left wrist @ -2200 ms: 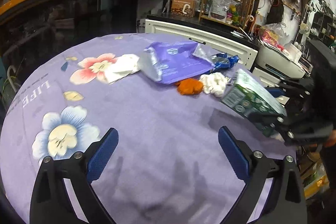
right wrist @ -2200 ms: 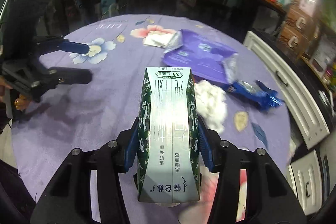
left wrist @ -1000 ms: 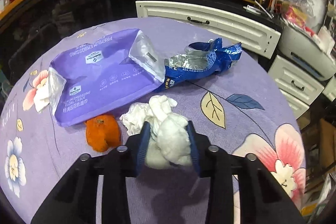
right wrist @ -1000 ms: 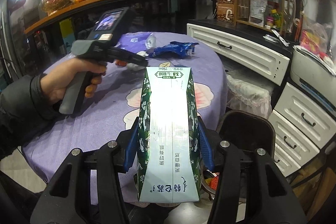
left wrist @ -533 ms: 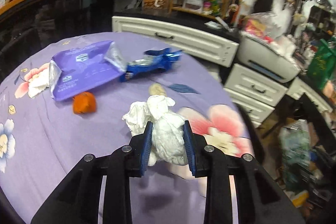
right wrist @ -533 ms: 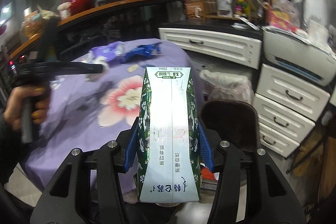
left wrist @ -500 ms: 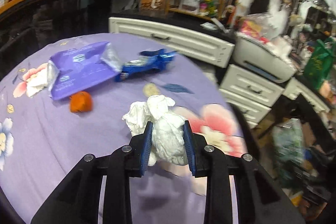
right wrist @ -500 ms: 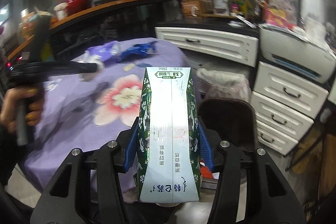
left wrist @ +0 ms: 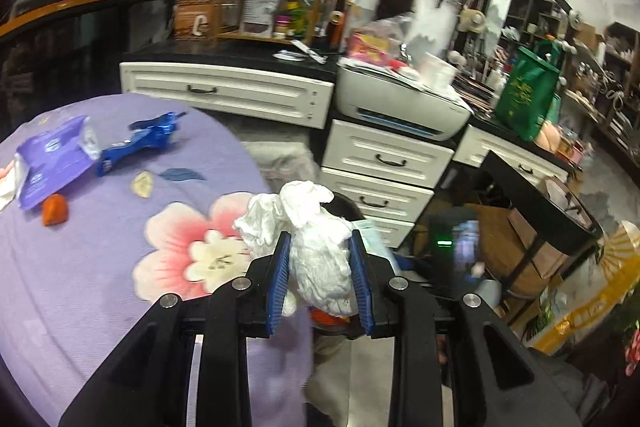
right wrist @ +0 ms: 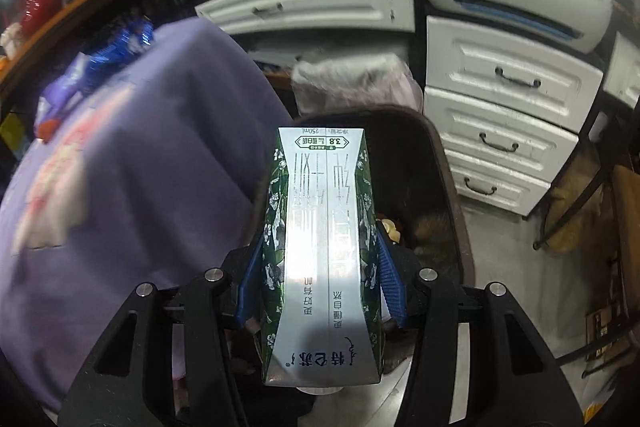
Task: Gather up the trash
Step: 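Carry the carton and tissue to the bin and open the right tool, then lower the white tissue into the bin and open the left tool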
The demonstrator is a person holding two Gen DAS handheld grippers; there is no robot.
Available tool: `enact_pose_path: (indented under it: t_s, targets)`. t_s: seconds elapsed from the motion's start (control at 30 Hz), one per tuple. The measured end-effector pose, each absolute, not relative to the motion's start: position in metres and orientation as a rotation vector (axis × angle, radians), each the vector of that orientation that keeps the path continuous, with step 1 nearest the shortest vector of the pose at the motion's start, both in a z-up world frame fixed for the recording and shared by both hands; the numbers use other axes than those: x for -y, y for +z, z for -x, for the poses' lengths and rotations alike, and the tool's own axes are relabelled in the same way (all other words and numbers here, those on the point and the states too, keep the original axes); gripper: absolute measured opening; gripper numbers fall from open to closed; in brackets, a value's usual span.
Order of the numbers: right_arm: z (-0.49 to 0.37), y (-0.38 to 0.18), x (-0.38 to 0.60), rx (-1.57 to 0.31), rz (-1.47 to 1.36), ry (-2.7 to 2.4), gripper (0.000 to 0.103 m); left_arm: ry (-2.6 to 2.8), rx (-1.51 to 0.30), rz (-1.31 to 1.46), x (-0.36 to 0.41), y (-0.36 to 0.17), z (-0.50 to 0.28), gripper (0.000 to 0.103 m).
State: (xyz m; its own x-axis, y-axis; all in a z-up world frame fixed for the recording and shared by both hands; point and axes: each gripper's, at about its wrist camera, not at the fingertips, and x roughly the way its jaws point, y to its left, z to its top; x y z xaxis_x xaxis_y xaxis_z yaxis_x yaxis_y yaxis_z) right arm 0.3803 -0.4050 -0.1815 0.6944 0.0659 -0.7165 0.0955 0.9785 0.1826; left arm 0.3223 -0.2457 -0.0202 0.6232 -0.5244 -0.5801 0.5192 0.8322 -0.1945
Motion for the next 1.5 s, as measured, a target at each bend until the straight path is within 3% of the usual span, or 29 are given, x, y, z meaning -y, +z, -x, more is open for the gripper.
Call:
enact_pose_path:
  t_s: [0.3, 0.53, 1.5]
  targets:
    - [-0.421, -0.228, 0.405, -0.881, -0.183, -0.087, 0.051, -0.64, -0.724, -0.021, 0.278, -0.043, -0.319, 0.029]
    - [-0.429, -0.24, 0.408, -0.886, -0.165, -0.129, 0.061, -0.658, -0.759, -0.052, 0.296, -0.058, -0.322, 0.029]
    - [-0.268, -0.173, 0.477, -0.711, -0.172, -0.315, 0.068, -0.631, -0.93, -0.224, 0.392, -0.149, -0.375, 0.029]
